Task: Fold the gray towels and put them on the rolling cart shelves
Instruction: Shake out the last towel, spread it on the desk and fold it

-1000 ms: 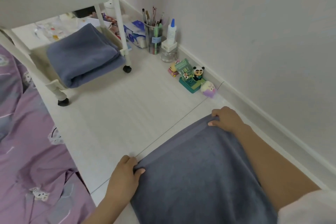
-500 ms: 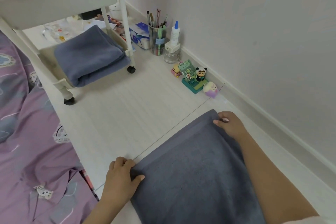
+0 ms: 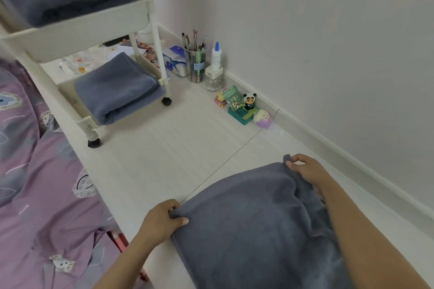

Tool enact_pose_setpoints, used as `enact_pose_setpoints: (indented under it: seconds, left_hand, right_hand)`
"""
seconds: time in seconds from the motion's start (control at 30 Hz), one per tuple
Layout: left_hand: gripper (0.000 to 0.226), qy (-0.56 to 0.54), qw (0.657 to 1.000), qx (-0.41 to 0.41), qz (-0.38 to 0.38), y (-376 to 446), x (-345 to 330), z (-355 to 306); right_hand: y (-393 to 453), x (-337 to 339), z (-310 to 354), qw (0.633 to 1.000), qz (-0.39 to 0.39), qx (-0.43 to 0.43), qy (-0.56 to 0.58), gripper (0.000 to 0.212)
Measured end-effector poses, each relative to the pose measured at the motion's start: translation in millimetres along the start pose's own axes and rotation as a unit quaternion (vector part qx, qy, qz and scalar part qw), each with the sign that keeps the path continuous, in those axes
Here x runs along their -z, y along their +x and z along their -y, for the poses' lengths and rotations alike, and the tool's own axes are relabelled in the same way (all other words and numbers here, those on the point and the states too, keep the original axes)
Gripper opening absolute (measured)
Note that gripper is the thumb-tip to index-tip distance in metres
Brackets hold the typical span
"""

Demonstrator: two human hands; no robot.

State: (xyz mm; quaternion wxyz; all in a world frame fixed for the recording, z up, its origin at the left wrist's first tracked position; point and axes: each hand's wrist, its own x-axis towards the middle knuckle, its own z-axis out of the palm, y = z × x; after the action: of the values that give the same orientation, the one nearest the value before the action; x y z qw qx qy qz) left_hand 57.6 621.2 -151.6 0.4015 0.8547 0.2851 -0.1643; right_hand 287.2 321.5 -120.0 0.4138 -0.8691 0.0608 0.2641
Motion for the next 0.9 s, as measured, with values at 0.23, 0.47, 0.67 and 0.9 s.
enact_pose_setpoints:
  seconds: [0.23, 0.47, 0.67, 0.9]
  left_hand:
    - [0.016, -0.195, 0.977, -0.068, 0.06, 7, 46, -68]
    - [0.02, -0.339, 0.92, -0.126, 0.149, -5, 97, -179]
    - [0.016, -0.411, 0.85, -0.228, 0.238, -38, 129, -276]
    - [0.021, -0.375, 0.821, -0.349, 0.253, -75, 146, -351]
  right_hand:
    - [-80, 94, -4, 0.956, 0.056, -0.049, 0.282, 0.014]
    - [-174, 156, -11, 0.917, 0.007, 0.0, 0.398, 0.076]
    - [-265, 193, -4, 0.868, -0.076, 0.115, 0.476, 0.042]
    - [-329, 213, 19, 0.796, -0.316, 0.267, 0.442, 0.04]
